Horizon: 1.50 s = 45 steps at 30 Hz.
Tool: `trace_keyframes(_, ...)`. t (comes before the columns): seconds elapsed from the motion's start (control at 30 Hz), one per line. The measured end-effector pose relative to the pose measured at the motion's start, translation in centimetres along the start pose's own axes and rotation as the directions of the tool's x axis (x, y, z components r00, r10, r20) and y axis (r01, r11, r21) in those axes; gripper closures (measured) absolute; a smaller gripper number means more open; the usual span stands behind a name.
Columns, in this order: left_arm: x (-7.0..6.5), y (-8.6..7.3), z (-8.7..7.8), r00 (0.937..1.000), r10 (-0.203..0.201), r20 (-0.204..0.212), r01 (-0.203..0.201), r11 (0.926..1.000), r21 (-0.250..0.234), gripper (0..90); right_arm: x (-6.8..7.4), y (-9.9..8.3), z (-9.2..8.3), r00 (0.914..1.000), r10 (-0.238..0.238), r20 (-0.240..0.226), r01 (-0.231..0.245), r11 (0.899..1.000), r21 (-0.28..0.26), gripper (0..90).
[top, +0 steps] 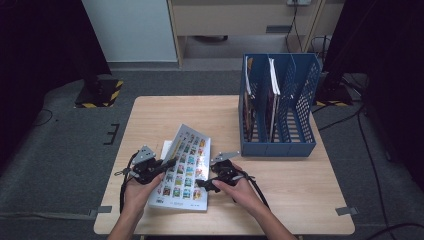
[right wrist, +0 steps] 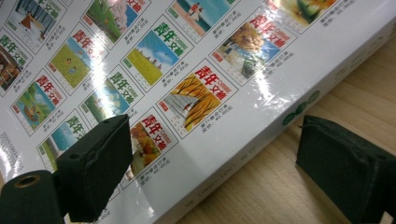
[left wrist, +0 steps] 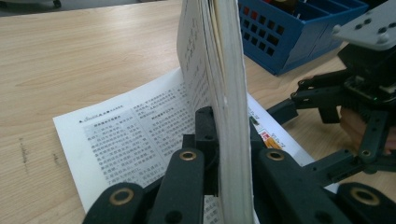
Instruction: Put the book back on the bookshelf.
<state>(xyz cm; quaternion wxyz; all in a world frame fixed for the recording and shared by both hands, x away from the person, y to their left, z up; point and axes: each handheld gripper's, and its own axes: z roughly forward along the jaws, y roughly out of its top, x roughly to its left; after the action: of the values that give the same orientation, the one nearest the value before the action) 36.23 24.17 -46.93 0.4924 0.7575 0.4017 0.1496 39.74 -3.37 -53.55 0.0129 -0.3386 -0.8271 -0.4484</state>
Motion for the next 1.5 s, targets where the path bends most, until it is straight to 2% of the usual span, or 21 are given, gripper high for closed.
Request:
trace_keyframes(0.27, -0.2, 0.2, -0.5, 0.9998, 0.005, 0.017, -0.005, 0.9997, -0.024, 83.5, 0.3, -0.1, 0.3, 0.9982, 0.002, -0.059, -0.002, 1.000, 0.003, 10.0)
trace_keyframes(0.4, 0.0, 0.1, -0.4, 0.9999, -0.001, 0.015, 0.002, 0.9998, -0.017, 83.3, 0.5, -0.1, 0.5, 0.9978, -0.001, -0.066, 0.001, 1.000, 0.005, 9.1)
trace_keyframes(0.53, 0.4, -0.4, 0.2, 0.9994, 0.022, -0.028, -0.021, 0.9996, 0.016, 81.7, 0.5, -0.2, 0.5, 0.9984, -0.001, -0.056, 0.001, 1.000, 0.003, 9.3)
trace_keyframes(0.63, 0.9, -1.0, 1.1, 0.9973, 0.030, -0.067, -0.026, 0.9977, 0.063, 79.9, 0.5, -0.2, 0.5, 0.9989, -0.004, -0.047, 0.004, 1.000, -0.002, 9.8)
trace_keyframes(0.67, 1.2, -1.3, 1.4, 0.9954, 0.038, -0.088, -0.031, 0.9962, 0.081, 78.3, 0.6, -0.2, 0.5, 0.9991, -0.003, -0.043, 0.003, 1.000, -0.005, 9.8)
trace_keyframes(0.73, 2.0, -1.8, 2.0, 0.9936, 0.011, -0.112, 0.002, 0.9938, 0.111, 73.4, 0.6, -0.3, 0.5, 0.9991, -0.003, -0.041, 0.003, 1.000, -0.007, 9.9)
trace_keyframes(0.77, 2.5, -2.1, 2.2, 0.9922, -0.012, -0.124, 0.027, 0.9924, 0.120, 69.0, 0.6, -0.3, 0.5, 0.9991, -0.001, -0.042, 0.001, 1.000, -0.009, 10.0)
trace_keyframes(0.8, 2.8, -2.3, 2.3, 0.9892, -0.026, -0.145, 0.044, 0.9909, 0.127, 59.5, 0.5, -0.4, 0.5, 0.9991, 0.001, -0.043, -0.001, 1.000, -0.014, 10.5)
trace_keyframes(0.83, 3.1, -2.4, 2.3, 0.9808, -0.040, -0.191, 0.067, 0.9881, 0.139, 52.4, 0.5, -0.4, 0.5, 0.9991, -0.002, -0.043, 0.001, 1.000, -0.015, 11.1)
trace_keyframes(0.87, 3.5, -2.6, 2.2, 0.9702, -0.028, -0.240, 0.070, 0.9833, 0.168, 44.7, 0.5, -0.4, 0.5, 0.9991, -0.001, -0.043, 0.000, 1.000, -0.020, 11.4)
trace_keyframes(0.9, 3.7, -2.7, 2.0, 0.9677, -0.021, -0.251, 0.062, 0.9859, 0.155, 41.6, 0.4, -0.4, 0.4, 0.9991, 0.001, -0.043, -0.002, 1.000, -0.022, 11.5)
trace_keyframes(0.93, 3.9, -2.7, 1.7, 0.9677, -0.026, -0.251, 0.063, 0.9880, 0.141, 41.5, 0.4, -0.4, 0.4, 0.9990, 0.002, -0.045, -0.003, 1.000, -0.024, 11.5)
trace_keyframes(1.0, 4.2, -2.7, 1.3, 0.9657, -0.051, -0.255, 0.084, 0.9894, 0.118, 38.3, 0.4, -0.5, 0.4, 0.9989, 0.004, -0.047, -0.005, 1.000, -0.023, 11.5)
trace_keyframes(1.1, 4.3, -3.1, 1.3, 0.9732, -0.036, -0.227, 0.073, 0.9848, 0.158, 35.6, 0.4, -0.4, 0.4, 0.9990, 0.002, -0.044, -0.003, 1.000, -0.023, 11.2)
trace_keyframes(1.2, 4.0, -3.5, 1.9, 0.9741, -0.007, -0.226, 0.057, 0.9745, 0.217, 33.4, 0.4, -0.5, 0.4, 0.9990, 0.002, -0.044, -0.003, 1.000, -0.023, 10.2)
trace_keyframes(1.27, 4.0, -3.5, 2.2, 0.9747, -0.006, -0.223, 0.057, 0.9730, 0.223, 32.5, 0.4, -0.4, 0.5, 0.9981, 0.015, -0.060, -0.017, 1.000, -0.025, 9.2)
trace_keyframes(1.4, 3.9, -3.6, 2.3, 0.9768, -0.014, -0.214, 0.062, 0.9737, 0.219, 32.7, 0.3, -0.4, 0.5, 0.9985, 0.011, -0.053, -0.012, 1.000, -0.021, 9.3)
trace_keyframes(1.47, 4.0, -3.8, 2.3, 0.9774, -0.027, -0.210, 0.072, 0.9752, 0.209, 32.6, 0.2, -0.2, 0.6, 0.9968, 0.054, -0.058, -0.056, 0.998, -0.029, 10.2)
trace_keyframes(1.5, 4.0, -3.8, 2.3, 0.9774, -0.031, -0.209, 0.076, 0.9747, 0.210, 32.7, 0.1, -0.1, 0.6, 0.9971, 0.055, -0.052, -0.056, 0.998, -0.032, 13.5)
